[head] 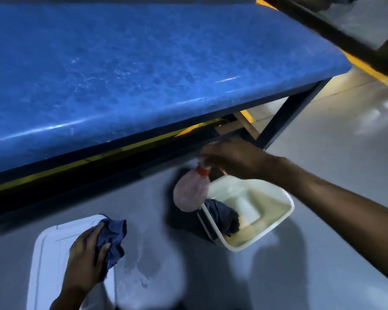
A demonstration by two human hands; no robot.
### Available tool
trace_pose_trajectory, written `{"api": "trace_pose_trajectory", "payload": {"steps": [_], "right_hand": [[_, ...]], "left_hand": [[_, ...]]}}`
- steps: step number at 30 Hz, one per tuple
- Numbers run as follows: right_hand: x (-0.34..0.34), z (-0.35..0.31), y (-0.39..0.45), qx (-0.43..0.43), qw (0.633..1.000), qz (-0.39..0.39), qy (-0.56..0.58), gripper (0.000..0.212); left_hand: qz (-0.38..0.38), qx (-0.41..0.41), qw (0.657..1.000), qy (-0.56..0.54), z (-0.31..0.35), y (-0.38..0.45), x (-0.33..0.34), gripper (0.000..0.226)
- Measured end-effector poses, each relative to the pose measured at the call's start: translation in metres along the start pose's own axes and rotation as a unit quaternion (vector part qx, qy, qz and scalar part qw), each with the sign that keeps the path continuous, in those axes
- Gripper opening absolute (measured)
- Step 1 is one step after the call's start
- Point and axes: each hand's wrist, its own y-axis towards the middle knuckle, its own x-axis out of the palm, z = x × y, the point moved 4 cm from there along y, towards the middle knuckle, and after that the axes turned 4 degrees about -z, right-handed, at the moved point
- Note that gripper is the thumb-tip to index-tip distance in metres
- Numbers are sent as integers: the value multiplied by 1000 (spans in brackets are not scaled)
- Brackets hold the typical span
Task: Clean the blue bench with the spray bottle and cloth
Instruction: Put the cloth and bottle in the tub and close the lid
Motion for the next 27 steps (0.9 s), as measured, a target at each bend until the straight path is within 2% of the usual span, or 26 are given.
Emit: {"api": "trace_pose_trajectory", "payload": {"steps": [2, 5, 7, 10, 12, 14, 17, 20, 24, 27], "right_hand": [[-24, 34, -44, 48, 994, 56, 81, 24], [-20, 79, -90, 123, 978, 76, 147, 20], [6, 113, -100, 174, 967, 55, 177, 19], [66, 153, -96, 241, 949, -30, 203, 26], [109, 167, -87, 262, 944, -73, 187, 22], [141, 176, -80, 289, 938, -77, 173, 20], [173, 179, -74, 288, 945, -93, 120, 32], [178, 181, -76, 304, 945, -68, 98, 41], [180, 183, -77, 318, 941, -41, 112, 35], [173, 184, -78, 312, 946, -10, 85, 32]], "left_hand": [[11, 4, 1000, 18, 7, -2, -1, 67], [-24, 1, 999, 49, 12, 0, -2, 62], [-52, -6, 996, 78, 11, 2, -1, 59], [-82, -37, 989, 113, 10, 6, 2, 59], [-99, -39, 984, 145, 16, 8, 3, 57], [-104, -32, 981, 159, 19, 8, 2, 64], [-104, -38, 983, 148, 17, 6, 5, 80], [-107, -46, 984, 138, 16, 5, 9, 96], [-83, -90, 984, 130, 16, 5, 4, 93], [-88, -83, 983, 137, 17, 3, 5, 87]]}}
